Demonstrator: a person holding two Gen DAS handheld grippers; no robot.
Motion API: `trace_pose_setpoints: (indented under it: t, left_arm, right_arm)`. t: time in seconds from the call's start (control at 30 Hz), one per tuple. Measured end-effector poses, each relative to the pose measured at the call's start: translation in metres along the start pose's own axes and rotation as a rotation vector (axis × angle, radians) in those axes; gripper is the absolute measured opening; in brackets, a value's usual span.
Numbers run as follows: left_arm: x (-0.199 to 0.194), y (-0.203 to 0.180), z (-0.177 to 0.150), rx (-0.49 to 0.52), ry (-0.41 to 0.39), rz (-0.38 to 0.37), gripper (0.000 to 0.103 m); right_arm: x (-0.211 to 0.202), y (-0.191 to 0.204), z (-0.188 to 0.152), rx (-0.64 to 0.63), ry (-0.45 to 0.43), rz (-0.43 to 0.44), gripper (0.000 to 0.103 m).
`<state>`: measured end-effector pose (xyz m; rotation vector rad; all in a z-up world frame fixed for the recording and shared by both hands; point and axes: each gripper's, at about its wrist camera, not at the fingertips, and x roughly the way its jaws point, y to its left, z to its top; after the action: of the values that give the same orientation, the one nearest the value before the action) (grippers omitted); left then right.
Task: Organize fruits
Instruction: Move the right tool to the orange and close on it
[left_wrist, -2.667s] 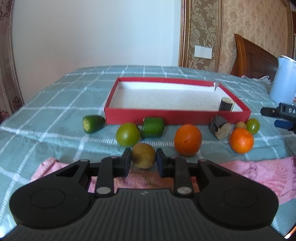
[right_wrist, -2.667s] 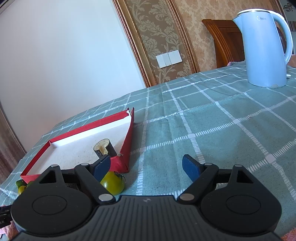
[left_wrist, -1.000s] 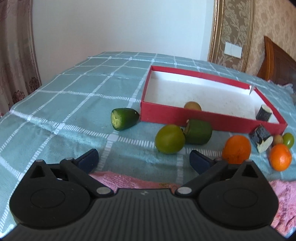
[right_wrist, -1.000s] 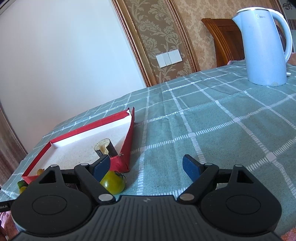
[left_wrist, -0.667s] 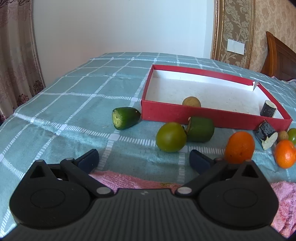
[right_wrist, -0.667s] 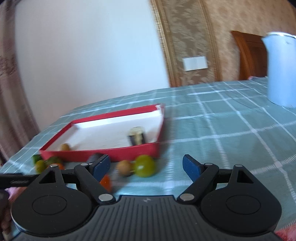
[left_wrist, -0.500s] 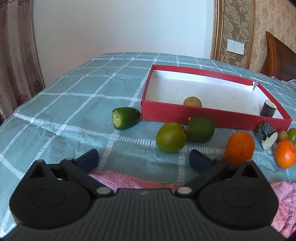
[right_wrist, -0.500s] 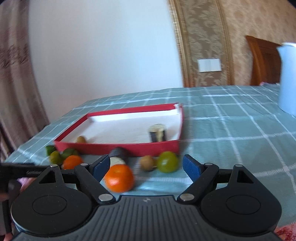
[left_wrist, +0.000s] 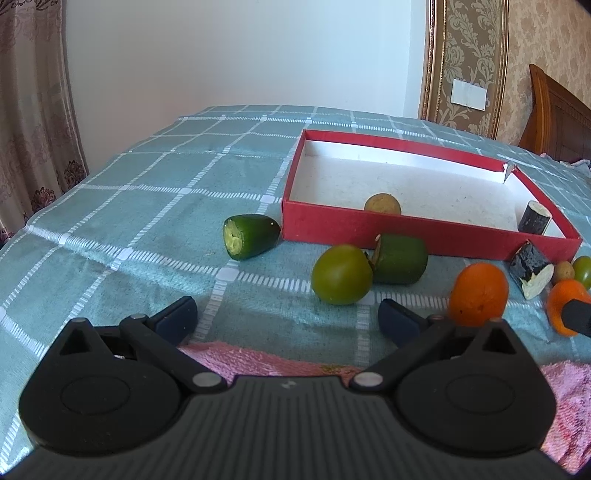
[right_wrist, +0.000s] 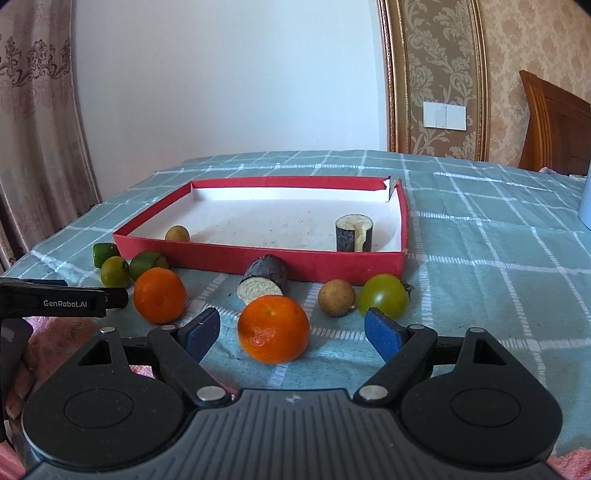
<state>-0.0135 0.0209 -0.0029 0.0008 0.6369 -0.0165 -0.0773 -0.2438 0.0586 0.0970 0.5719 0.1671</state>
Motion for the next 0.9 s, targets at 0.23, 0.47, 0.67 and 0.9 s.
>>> trace_pose_setpoints:
  t: [0.23,0.47,0.67,0.9]
  left_arm:
    - [0.0,0.0,0.0,0.001,0.001,0.001,0.103]
    - [0.0,0.0,0.0,0.002,0.001,0.0,0.103]
    - [0.0,0.0,0.0,0.001,0.001,0.0,0.103]
    - [0.0,0.0,0.0,0.001,0.001,0.0,0.103]
  right_arm:
    - [0.009,-0.001,0.0,0.021,0.033,0.015,0.086]
    - [0.009,0.002,0.0,0.007,0.033,0.017,0.086]
    - [0.009,0.005,0.001,-0.011,0.023,0.025,0.086]
    - [0.014,0.009,0.002,-0.033,0.042,0.033,0.06]
